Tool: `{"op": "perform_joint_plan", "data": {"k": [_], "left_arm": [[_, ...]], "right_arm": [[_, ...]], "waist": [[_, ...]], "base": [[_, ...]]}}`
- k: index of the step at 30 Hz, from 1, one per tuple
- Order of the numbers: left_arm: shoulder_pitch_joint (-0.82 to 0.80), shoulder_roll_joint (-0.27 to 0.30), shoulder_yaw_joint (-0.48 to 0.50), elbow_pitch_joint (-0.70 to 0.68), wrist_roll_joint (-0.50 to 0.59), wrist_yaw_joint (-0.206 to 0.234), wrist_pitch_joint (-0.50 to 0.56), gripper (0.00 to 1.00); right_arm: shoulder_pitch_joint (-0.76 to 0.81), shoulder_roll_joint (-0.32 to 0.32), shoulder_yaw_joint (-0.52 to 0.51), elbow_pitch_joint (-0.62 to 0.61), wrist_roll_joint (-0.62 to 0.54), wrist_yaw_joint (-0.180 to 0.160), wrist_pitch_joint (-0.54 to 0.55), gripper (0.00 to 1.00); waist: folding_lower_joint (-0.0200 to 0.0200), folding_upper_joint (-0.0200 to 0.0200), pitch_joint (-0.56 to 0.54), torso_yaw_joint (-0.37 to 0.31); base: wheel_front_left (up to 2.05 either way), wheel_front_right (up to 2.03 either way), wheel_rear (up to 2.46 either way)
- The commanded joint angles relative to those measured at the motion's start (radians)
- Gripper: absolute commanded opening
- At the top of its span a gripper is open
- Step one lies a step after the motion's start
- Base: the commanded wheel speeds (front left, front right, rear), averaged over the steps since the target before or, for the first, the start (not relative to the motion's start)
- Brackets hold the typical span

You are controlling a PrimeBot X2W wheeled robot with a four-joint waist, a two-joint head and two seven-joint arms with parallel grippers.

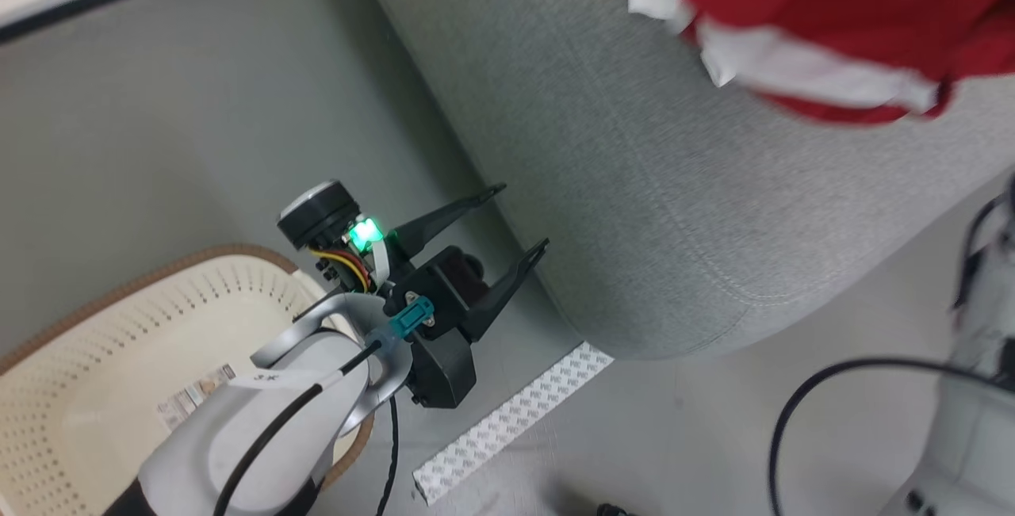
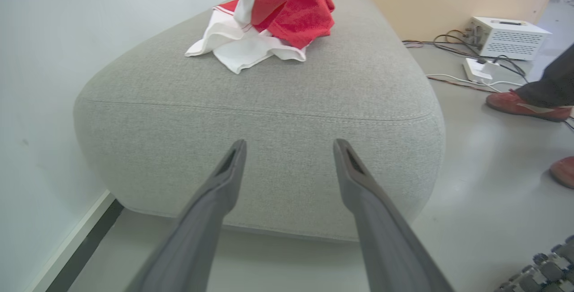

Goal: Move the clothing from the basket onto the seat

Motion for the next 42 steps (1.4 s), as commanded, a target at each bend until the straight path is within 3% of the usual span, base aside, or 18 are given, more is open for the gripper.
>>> {"op": "perform_joint_plan", "data": {"k": [1, 13, 18, 22, 32, 36, 42], "left_arm": [[-0.029, 0.012, -0.01, -0.018, 0.013, -0.002, 0.012, 1.0], [-0.134, 0.027, -0.05, -0.067, 0.035, -0.01, 0.036, 1.0], [-0.149, 0.042, -0.058, -0.079, 0.037, -0.012, 0.039, 1.0], [-0.159, 0.06, -0.061, -0.088, 0.038, -0.013, 0.048, 1.0], [-0.154, 0.08, -0.065, -0.115, 0.031, -0.001, 0.073, 1.0], [-0.147, 0.089, -0.068, -0.12, 0.026, 0.007, 0.081, 1.0], [-0.129, 0.098, -0.067, -0.121, 0.019, 0.021, 0.081, 1.0]], "right_arm": [[-0.076, -0.029, -0.051, -0.004, 0.0, 0.0, -0.001, 0.0], [-0.376, -0.23, -0.26, 0.028, -0.015, 0.0, -0.001, 0.0], [-0.434, -0.286, -0.279, 0.059, -0.027, 0.0, -0.001, 0.0], [-0.435, -0.314, -0.273, 0.172, -0.045, 0.0, 0.0, 0.0], [-0.379, -0.25, -0.3, 0.506, -0.117, 0.0, -0.001, 0.0], [-0.363, -0.227, -0.269, 0.657, -0.126, 0.0, -0.001, 0.0], [-0.349, -0.236, -0.221, 0.793, -0.121, 0.0, -0.001, 0.0]], "waist": [[-0.0002, -0.0002, 0.118, 0.049], [-0.0002, -0.0002, 0.286, 0.118], [-0.0002, -0.0002, 0.319, 0.13], [-0.0002, -0.0002, 0.343, 0.138], [-0.0002, -0.0002, 0.357, 0.143], [-0.0002, -0.0002, 0.351, 0.142], [-0.0002, -0.0002, 0.333, 0.135]], "base": [[0.0, 0.0, 0.0], [0.0, 0.0, 0.0], [0.0, 0.0, 0.0], [0.0, 0.0, 0.0], [0.0, 0.0, 0.0], [0.0, 0.0, 0.0], [0.0, 0.0, 0.0]]}}
